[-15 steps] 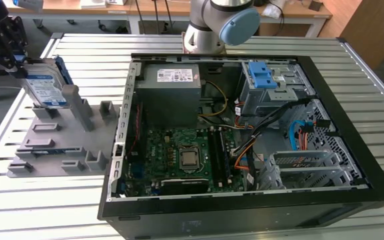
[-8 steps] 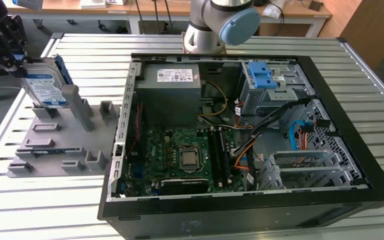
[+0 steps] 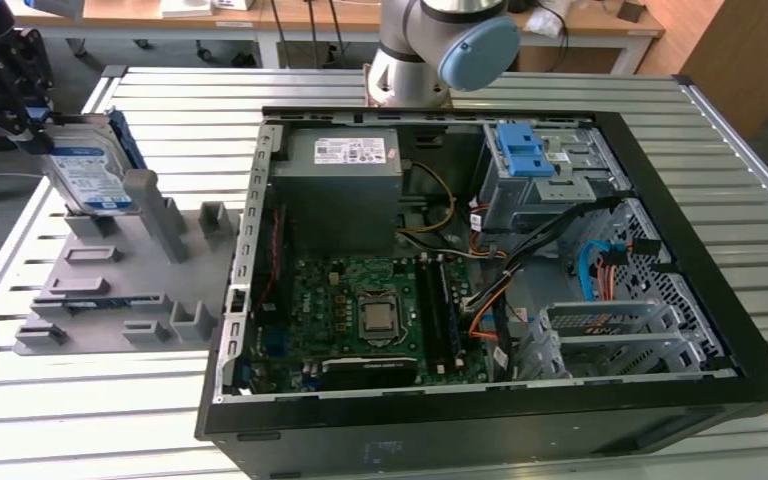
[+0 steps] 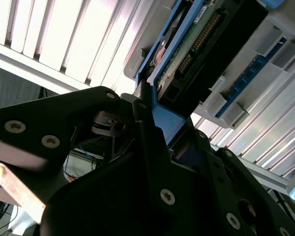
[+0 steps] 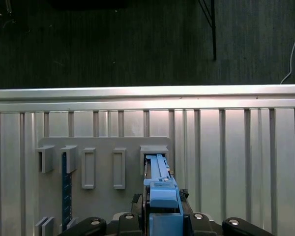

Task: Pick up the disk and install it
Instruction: 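Pick up the disk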

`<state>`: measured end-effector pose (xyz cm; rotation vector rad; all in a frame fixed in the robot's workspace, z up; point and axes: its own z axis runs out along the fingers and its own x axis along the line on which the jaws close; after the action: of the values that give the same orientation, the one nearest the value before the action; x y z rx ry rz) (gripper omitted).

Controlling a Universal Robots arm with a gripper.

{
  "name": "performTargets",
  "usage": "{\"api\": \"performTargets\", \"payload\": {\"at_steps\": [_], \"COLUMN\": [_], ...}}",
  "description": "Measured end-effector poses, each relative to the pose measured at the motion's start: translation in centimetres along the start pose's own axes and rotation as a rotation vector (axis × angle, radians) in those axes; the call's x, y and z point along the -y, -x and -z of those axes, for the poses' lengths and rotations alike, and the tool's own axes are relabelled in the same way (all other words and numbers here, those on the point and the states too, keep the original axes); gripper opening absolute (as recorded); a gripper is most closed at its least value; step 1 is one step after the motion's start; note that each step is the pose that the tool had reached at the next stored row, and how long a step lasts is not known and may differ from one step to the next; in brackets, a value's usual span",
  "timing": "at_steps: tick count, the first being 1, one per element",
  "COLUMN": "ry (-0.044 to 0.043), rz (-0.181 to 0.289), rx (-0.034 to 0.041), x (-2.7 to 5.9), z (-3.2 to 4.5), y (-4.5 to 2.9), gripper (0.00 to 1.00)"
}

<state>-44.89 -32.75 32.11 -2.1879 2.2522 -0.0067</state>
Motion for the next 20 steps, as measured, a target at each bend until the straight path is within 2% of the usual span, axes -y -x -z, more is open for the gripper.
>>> {"api": "performTargets", "payload": {"at_steps": [11, 20], "ry": [-0.0003, -0.0003], "rz": [0.000, 0.000], "rx": [0.0000, 0.0000], "x": [0.00, 0.01], "z": [0.50, 1.34], "y": [0.00, 0.00], "gripper": [0.37, 0.37]}}
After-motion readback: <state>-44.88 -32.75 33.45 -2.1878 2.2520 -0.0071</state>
